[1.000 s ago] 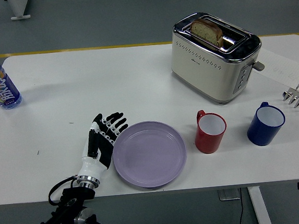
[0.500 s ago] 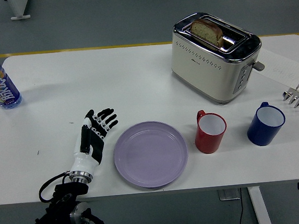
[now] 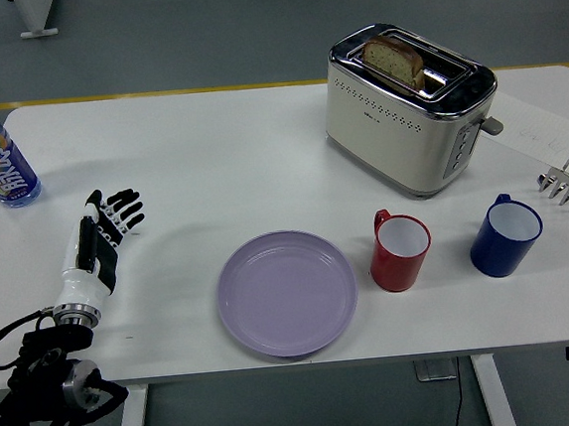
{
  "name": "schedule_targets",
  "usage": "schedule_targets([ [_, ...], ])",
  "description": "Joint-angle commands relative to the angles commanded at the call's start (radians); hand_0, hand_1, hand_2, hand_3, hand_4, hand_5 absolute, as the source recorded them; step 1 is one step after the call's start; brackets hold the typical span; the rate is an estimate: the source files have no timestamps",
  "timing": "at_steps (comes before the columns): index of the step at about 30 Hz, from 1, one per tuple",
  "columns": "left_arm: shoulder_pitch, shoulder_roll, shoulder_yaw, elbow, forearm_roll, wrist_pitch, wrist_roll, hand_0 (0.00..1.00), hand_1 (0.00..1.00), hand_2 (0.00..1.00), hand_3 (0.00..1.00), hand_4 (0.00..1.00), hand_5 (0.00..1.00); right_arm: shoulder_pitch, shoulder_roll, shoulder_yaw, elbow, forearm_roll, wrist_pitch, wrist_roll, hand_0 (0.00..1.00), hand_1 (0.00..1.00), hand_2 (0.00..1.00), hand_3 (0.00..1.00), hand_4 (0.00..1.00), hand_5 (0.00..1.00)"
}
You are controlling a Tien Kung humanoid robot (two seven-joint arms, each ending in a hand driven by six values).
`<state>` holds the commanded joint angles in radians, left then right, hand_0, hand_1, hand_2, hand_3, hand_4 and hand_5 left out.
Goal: Push plate across desktop
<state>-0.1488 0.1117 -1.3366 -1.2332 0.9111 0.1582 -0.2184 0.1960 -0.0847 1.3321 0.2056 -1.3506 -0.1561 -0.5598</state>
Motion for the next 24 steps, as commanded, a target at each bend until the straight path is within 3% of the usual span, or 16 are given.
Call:
schedule_targets([
  [4, 0.023, 0.023, -0.073, -0.031, 0.058, -0.049, 0.066, 0.682, 0.703, 0.689, 0.575, 0.493, 0.998, -0.003, 0.001, 0.001, 0.002, -0.002, -0.001, -0.003, 0.567, 0.558, 0.700, 0.618, 0.353, 0.320],
  [12, 0.059, 0.031, -0.208, -0.054, 0.123, -0.124, 0.171, 0.681, 0.703, 0.688, 0.577, 0.494, 0.998, -0.010, 0.003, 0.010, 0.005, -0.013, -0.001, -0.012, 0.567, 0.557, 0.700, 0.618, 0.353, 0.318],
  [24, 0.076, 0.012, -0.329, -0.058, 0.120, -0.134, 0.173, 0.684, 0.705, 0.690, 0.580, 0.504, 0.998, -0.015, 0.004, 0.012, 0.006, -0.018, -0.001, -0.014, 0.567, 0.557, 0.697, 0.617, 0.351, 0.319],
])
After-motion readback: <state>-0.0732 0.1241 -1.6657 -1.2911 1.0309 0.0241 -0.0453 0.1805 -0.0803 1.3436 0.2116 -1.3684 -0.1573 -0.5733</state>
